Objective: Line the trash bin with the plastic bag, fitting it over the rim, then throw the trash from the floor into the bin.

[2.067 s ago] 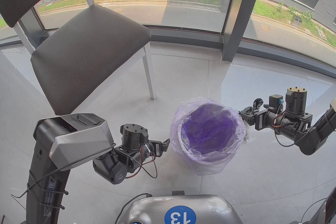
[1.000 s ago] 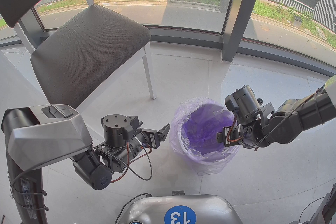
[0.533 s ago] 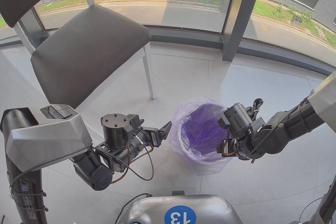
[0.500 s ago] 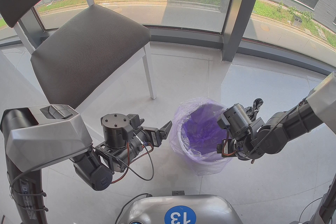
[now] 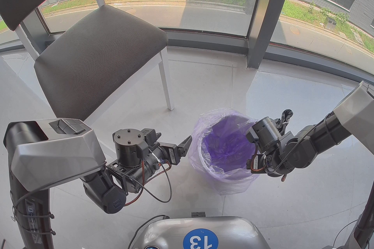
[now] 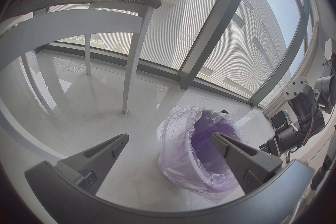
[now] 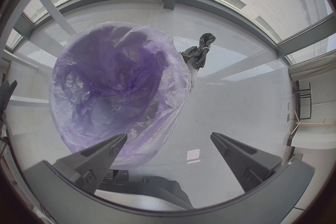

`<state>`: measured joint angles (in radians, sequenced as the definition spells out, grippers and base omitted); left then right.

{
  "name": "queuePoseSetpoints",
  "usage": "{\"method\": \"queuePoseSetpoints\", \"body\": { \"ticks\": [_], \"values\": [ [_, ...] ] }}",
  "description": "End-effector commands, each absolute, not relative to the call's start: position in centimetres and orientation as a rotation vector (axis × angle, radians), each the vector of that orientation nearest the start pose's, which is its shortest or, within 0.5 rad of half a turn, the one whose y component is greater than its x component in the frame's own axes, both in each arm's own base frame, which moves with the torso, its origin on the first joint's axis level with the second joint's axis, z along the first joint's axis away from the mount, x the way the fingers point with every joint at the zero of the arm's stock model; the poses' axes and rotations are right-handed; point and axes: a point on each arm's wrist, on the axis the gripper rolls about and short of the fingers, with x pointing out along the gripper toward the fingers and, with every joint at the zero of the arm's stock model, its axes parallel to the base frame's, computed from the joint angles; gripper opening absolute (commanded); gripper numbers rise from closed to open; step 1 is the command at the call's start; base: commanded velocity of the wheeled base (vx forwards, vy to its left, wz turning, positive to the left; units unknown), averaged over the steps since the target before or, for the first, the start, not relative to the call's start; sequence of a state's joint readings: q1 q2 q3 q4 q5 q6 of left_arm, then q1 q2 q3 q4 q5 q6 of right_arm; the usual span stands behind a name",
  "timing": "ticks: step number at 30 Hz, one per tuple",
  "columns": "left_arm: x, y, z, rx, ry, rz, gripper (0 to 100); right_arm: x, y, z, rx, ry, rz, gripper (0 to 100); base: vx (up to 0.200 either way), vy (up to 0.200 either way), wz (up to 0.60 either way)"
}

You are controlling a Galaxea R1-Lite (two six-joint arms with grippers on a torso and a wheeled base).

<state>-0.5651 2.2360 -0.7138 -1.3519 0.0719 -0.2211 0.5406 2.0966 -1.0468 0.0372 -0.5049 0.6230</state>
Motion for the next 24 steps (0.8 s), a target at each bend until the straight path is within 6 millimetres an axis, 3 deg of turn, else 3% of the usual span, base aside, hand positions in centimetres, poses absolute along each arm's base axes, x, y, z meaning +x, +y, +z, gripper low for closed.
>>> {"method": "queuePoseSetpoints", "body": {
  "ticks": [1, 2, 16, 24],
  "values": [
    [31.4, -19.7, 4.5, -0.160, 0.224, -0.470, 100, 30.8, 17.0, 5.0, 0.035, 0.909, -0.267, 100, 0.000, 0.000, 0.00],
    [31.4, -19.7, 4.5, -0.160, 0.224, -0.470, 100, 30.8, 17.0, 5.0, 0.035, 0.909, -0.267, 0, 0.000, 0.000, 0.00],
    [31.4, -19.8, 4.3, -0.158, 0.227, -0.471, 100, 29.9, 16.8, 5.9, 0.024, 0.907, -0.256, 0, 0.000, 0.000, 0.00],
    [31.3, -19.9, 4.3, -0.158, 0.227, -0.475, 100, 28.4, 16.3, 4.9, -0.012, 0.947, -0.260, 0, 0.000, 0.000, 0.00]
  ]
}}
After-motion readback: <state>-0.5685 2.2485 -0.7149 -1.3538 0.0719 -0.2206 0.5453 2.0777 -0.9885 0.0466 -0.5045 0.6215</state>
